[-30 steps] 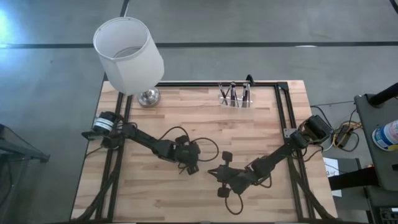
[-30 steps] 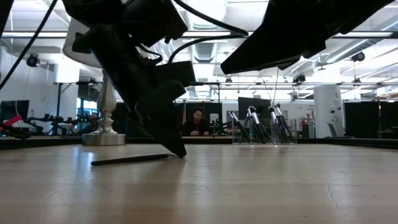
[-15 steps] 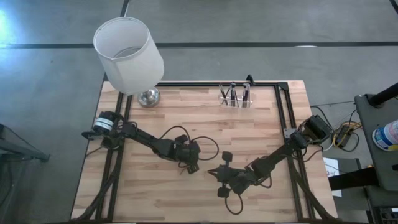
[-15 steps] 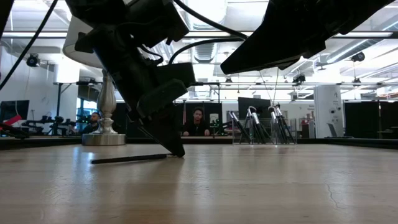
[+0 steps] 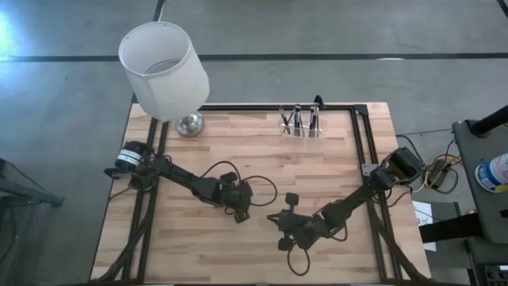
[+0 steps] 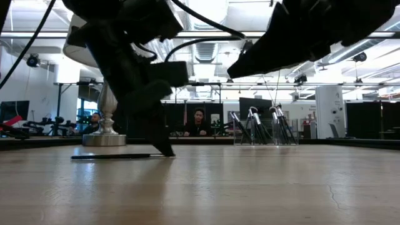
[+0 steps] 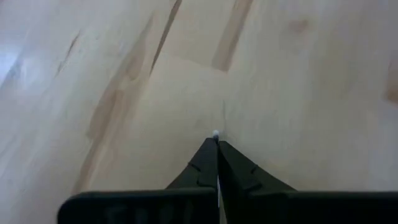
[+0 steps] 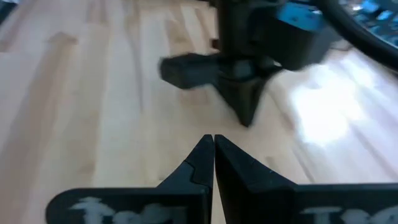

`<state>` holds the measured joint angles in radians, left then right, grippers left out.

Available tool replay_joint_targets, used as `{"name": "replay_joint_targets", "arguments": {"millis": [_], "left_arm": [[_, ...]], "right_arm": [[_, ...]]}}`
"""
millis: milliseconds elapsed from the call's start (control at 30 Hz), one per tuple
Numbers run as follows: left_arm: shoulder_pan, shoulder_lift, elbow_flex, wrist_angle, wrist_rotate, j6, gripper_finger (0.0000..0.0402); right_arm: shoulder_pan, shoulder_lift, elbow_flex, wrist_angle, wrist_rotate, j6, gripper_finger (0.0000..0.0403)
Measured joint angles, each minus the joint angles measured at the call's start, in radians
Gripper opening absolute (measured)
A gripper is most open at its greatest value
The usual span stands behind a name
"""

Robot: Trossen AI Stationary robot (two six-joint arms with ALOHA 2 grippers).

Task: Put items in baskets/containers
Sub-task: Put the eyeshadow brush into the transparent organizer

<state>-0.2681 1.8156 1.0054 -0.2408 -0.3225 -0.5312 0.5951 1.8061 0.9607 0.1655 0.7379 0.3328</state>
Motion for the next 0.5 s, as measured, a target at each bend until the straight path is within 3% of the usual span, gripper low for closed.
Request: {"name": "replay_joint_targets", "arguments": {"millis": [267, 367, 500], "left_arm": [[-0.05, -0.076, -0.002, 0.009, -0.084, 0.02, 0.0], [-0.07, -0.1, -0.002, 0.04, -0.121, 0.033, 0.0], [-0.094, -0.135, -0.024, 0.13, -0.169, 0.048, 0.0]], "right_arm": [[0.021, -0.002, -0.066, 0.022, 0.077, 0.049, 0.0009], [0.02, -0.002, -0.143, 0.175, 0.077, 0.056, 0.0008], [0.018, -0.002, -0.272, 0.509, 0.07, 0.014, 0.0009]]}}
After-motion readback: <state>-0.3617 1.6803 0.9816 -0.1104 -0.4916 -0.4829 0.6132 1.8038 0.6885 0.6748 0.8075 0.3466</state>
